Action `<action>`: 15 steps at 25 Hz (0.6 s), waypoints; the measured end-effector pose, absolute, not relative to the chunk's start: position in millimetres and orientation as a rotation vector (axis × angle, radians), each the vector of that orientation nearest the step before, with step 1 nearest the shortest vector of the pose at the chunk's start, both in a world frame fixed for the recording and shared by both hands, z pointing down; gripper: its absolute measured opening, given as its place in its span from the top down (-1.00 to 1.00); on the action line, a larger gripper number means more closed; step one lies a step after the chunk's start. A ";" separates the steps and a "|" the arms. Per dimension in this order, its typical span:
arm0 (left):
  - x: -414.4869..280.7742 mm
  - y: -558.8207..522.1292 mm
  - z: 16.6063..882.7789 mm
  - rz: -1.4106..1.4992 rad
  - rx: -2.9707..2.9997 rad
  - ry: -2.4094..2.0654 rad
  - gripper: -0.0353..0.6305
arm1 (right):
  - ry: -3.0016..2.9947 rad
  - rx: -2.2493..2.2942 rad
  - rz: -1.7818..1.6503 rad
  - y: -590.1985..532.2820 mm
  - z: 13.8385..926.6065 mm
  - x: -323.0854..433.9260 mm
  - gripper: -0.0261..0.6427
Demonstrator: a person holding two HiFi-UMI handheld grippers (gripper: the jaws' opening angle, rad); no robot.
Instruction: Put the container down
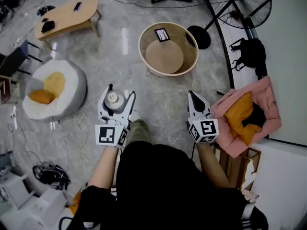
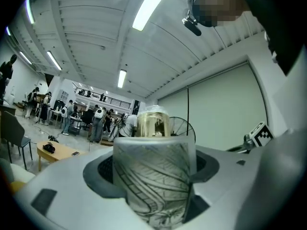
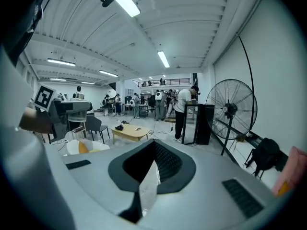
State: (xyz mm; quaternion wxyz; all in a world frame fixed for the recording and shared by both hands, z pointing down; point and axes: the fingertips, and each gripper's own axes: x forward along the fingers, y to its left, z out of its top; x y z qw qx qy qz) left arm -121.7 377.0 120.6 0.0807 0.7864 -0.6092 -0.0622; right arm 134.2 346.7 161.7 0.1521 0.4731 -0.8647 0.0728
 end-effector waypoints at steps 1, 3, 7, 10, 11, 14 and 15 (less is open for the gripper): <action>-131.9 365.5 119.2 -0.184 2.358 -1.821 -0.17 | -2.479 1.364 0.205 334.8 159.3 124.7 0.86; -151.7 343.4 118.3 -0.187 2.369 -1.813 -0.17 | -2.475 1.384 0.189 312.0 154.7 105.5 0.86; -181.0 309.8 119.4 -0.181 2.414 -1.772 -0.17 | -2.478 1.435 0.164 278.7 148.6 72.3 0.86; -191.2 292.8 116.3 -0.177 2.448 -1.750 -0.17 | -2.471 1.454 0.177 267.5 148.1 57.2 0.86; -192.2 288.4 114.8 -0.182 2.456 -1.745 -0.17 | -2.467 1.452 0.176 264.8 148.4 54.7 0.86; -189.6 276.9 113.2 -0.174 2.465 -1.735 -0.17 | -2.450 1.454 0.173 257.6 151.6 57.0 0.86; -188.8 273.2 113.8 -0.159 2.458 -1.737 -0.17 | -2.446 1.456 0.177 254.9 153.4 58.8 0.86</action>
